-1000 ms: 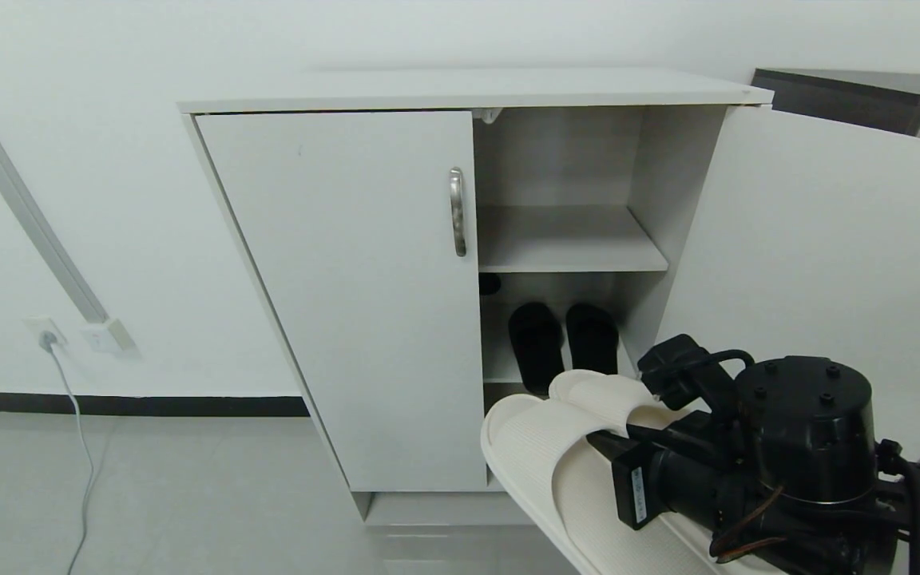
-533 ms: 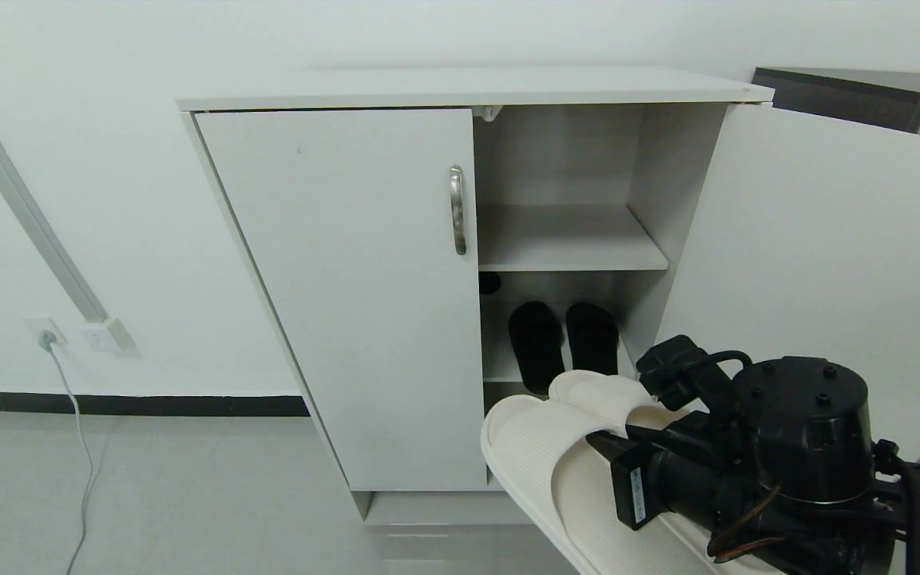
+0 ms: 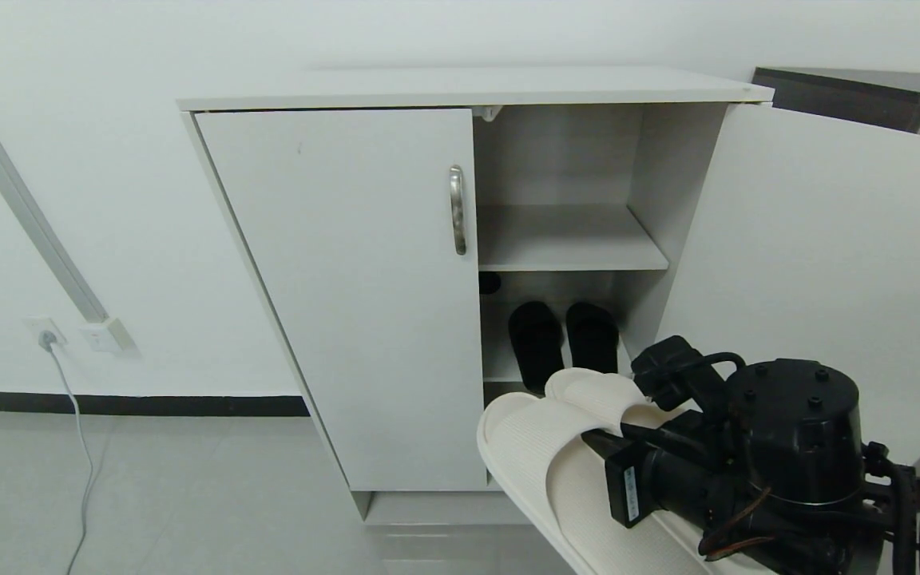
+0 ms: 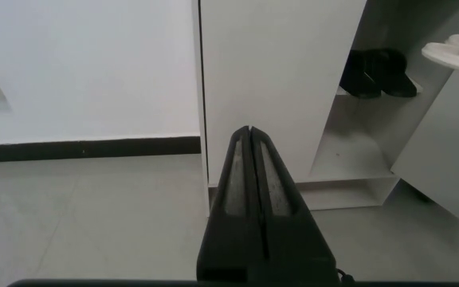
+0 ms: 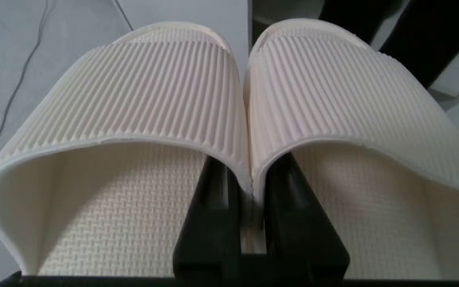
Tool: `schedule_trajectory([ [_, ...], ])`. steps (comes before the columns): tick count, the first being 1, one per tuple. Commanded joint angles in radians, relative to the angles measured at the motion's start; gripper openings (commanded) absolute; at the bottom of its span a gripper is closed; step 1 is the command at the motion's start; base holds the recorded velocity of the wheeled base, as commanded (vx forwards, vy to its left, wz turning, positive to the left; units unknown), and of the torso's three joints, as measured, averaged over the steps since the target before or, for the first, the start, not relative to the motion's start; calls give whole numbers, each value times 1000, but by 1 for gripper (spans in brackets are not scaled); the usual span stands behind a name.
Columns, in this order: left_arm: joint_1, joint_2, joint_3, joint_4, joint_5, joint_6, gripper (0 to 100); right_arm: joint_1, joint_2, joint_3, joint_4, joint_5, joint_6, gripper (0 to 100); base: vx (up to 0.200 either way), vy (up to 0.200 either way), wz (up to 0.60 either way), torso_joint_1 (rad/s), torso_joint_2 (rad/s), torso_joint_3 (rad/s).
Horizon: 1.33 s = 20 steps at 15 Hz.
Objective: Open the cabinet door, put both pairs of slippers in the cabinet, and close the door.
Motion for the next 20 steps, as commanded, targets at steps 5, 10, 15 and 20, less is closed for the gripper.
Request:
schedule_trajectory([
  [5,0,1,0,0,0,0,0,37,254,-195,3,-396,20,0,0,0,0,0,0,0],
  [10,0,1,0,0,0,0,0,57,237,-559,514,-510,259,0,0,0,0,0,0,0],
  [15,0,1,0,0,1,0,0,42,218,-771,581,-594,176,0,0,0,0,0,0,0],
  [20,0,1,0,0,3,3,0,-30,246,-791,532,-590,127,0,0,0,0,0,0,0],
])
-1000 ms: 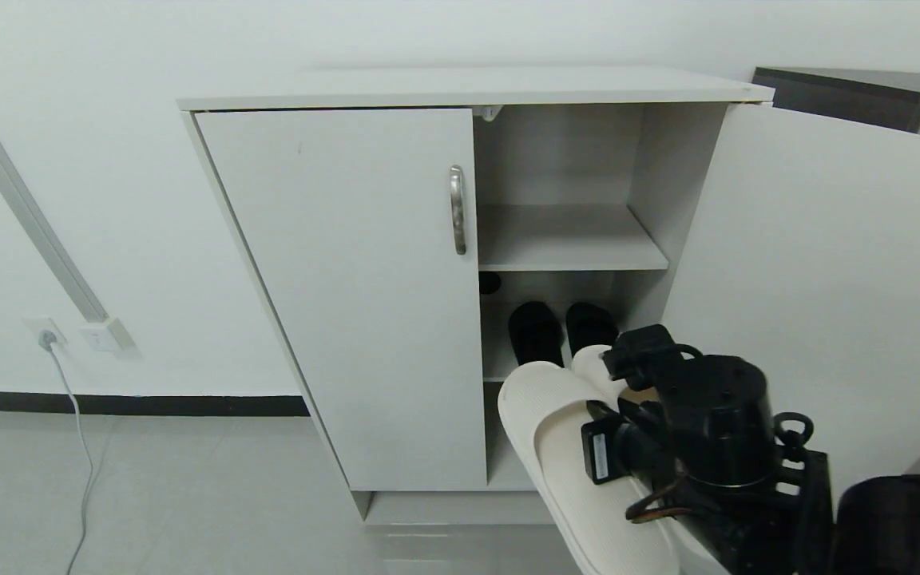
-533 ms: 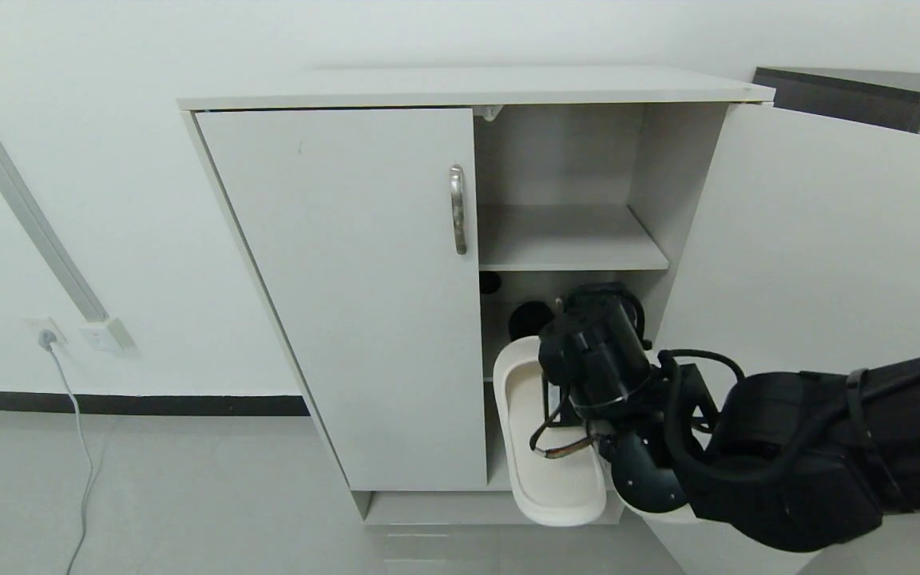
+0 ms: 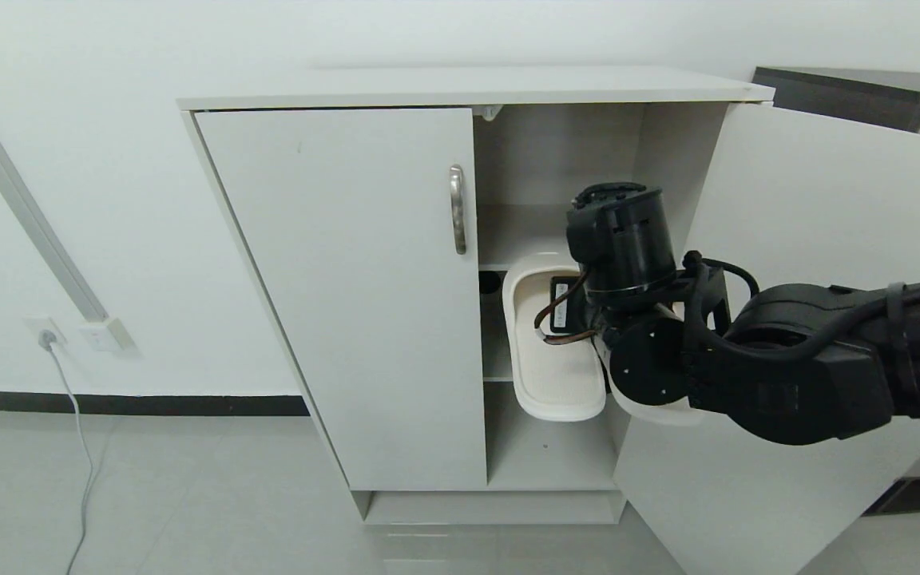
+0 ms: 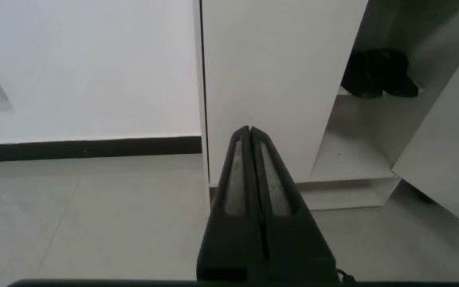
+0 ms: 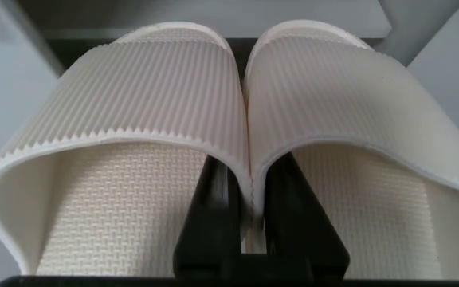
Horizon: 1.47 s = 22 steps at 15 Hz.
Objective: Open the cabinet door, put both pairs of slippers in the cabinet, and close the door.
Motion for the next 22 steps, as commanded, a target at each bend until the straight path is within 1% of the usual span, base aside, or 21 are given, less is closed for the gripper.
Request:
schedule_trajectory([
  [1,0,1,0,0,0,0,0,-13,12,2,-9,1,0,0,0,0,0,0,0,0],
  [5,0,1,0,0,-3,3,0,-11,15,1,-11,1,-4,0,0,0,0,0,0,0],
  [17,0,1,0,0,-1,2,0,-13,18,1,-22,6,-24,0,200,0,0,2,2,2],
  [20,0,1,0,0,-1,2,0,-13,24,-1,-25,18,-37,0,0,0,0,0,0,0],
  [22,0,1,0,0,0,0,0,-17,26,-1,-39,49,-47,0,0,0,0,0,0,0],
])
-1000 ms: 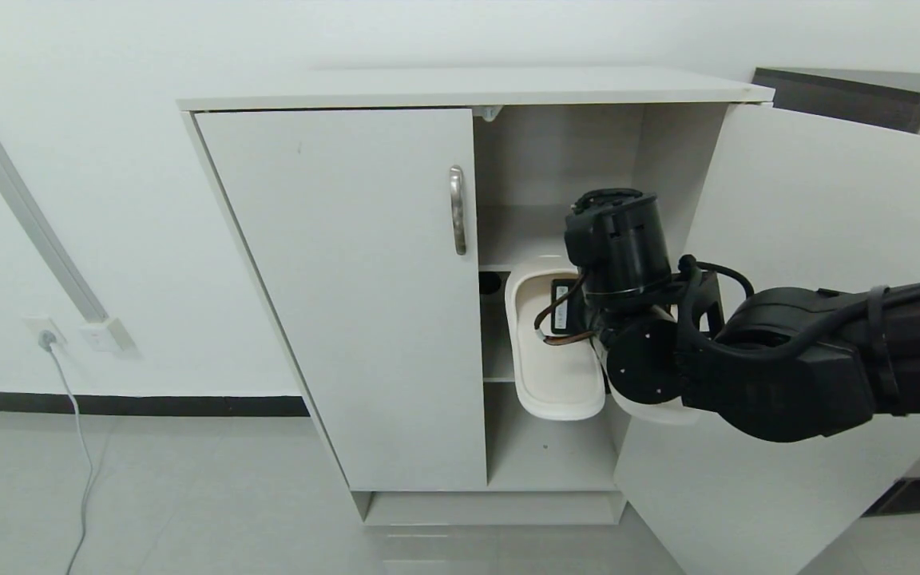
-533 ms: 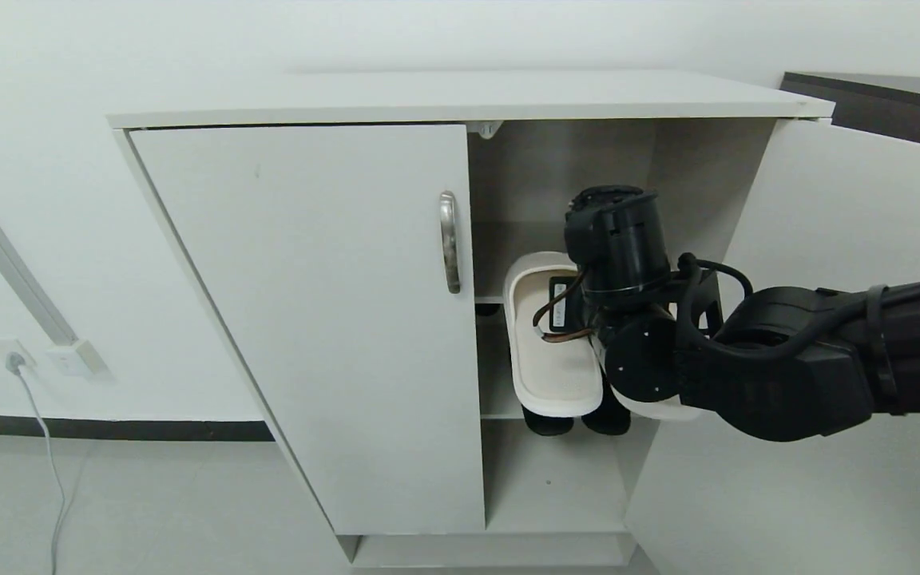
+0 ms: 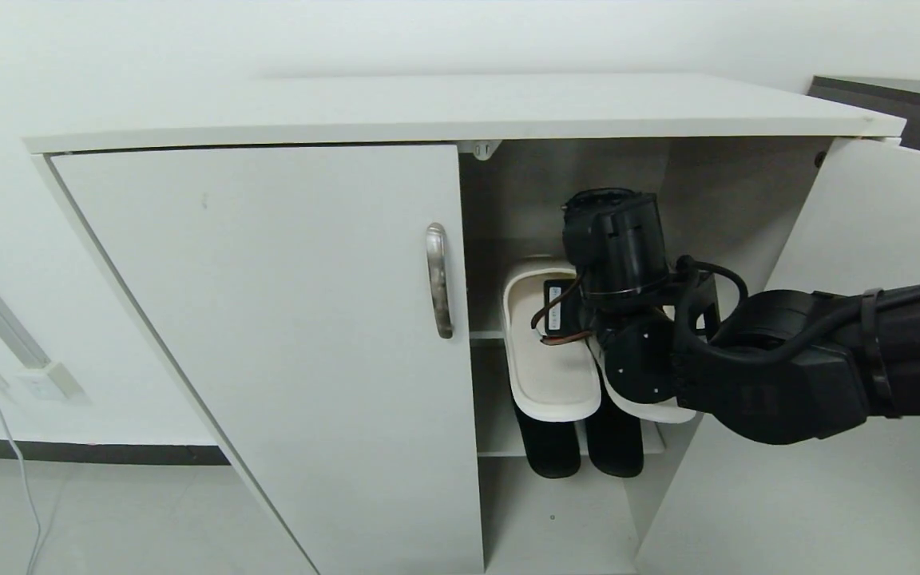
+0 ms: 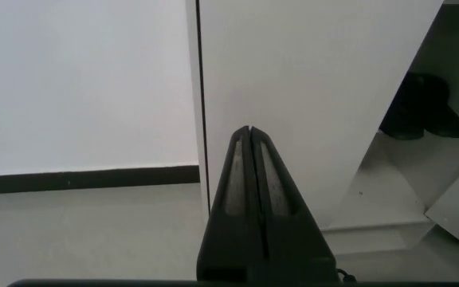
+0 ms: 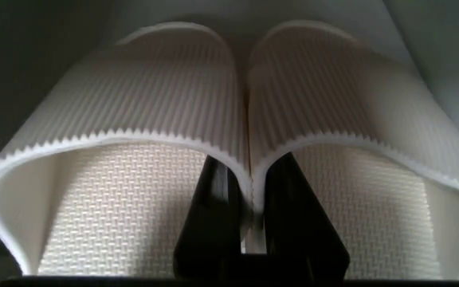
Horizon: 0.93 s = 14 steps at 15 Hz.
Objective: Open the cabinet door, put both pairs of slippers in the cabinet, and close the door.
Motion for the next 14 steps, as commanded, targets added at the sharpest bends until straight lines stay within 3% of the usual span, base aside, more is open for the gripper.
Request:
schedule_trajectory([
  [1,0,1,0,0,0,-1,0,-5,3,2,-3,29,-7,0,0,0,0,0,0,0],
  [8,0,1,0,0,5,-2,0,-69,44,-80,4,118,-30,0,0,0,0,0,0,0],
  [14,0,1,0,0,6,-2,0,-129,182,-310,89,125,-44,0,0,0,0,0,0,0],
])
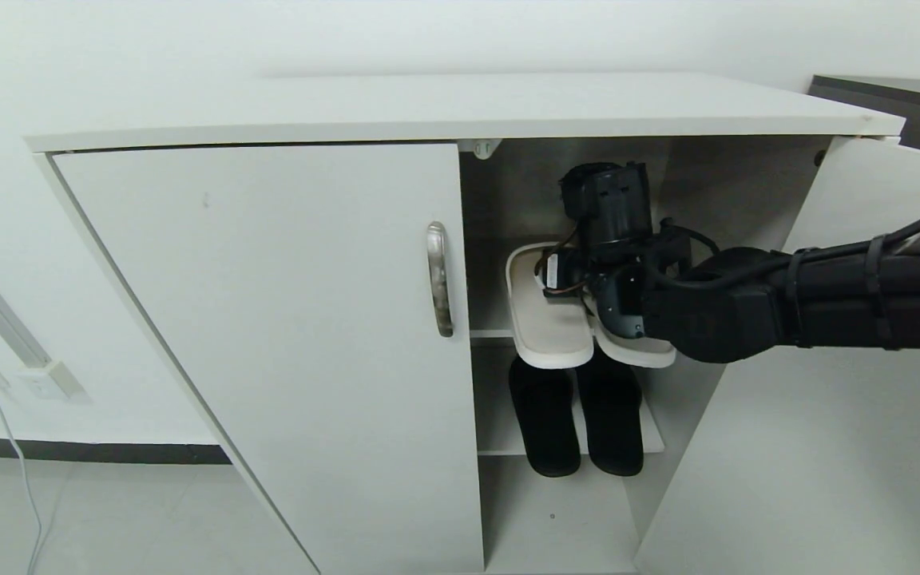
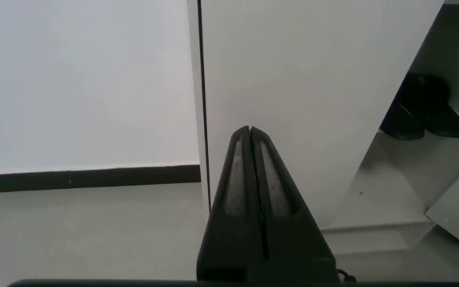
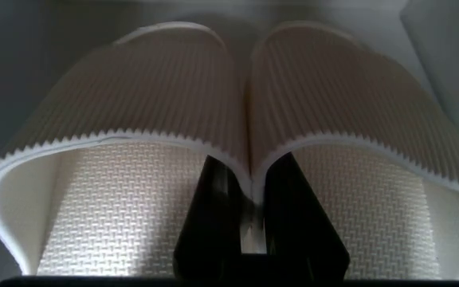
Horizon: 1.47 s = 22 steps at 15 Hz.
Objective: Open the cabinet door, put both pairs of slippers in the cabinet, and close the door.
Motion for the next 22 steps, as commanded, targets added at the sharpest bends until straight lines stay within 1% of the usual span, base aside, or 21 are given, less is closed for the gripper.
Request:
schedule_trajectory([
  [1,0,1,0,0,-1,-1,0,-17,61,-74,7,0,-1,0,0,0,0,0,0,0],
  [5,0,1,0,0,-1,-1,0,-34,92,-131,38,0,1,0,0,0,0,0,0,0],
  [10,0,1,0,0,0,-1,0,-37,100,-125,40,0,4,0,0,0,0,0,0,0],
  [11,0,1,0,0,-1,-1,0,-37,97,-124,43,0,4,100,0,0,0,0,0,0],
  [14,0,1,0,0,-1,-1,0,-34,81,-104,44,0,4,100,0,0,0,0,0,0],
  [22,0,1,0,0,-1,-1,0,11,-18,33,24,-9,16,100,0,0,0,0,0,0],
])
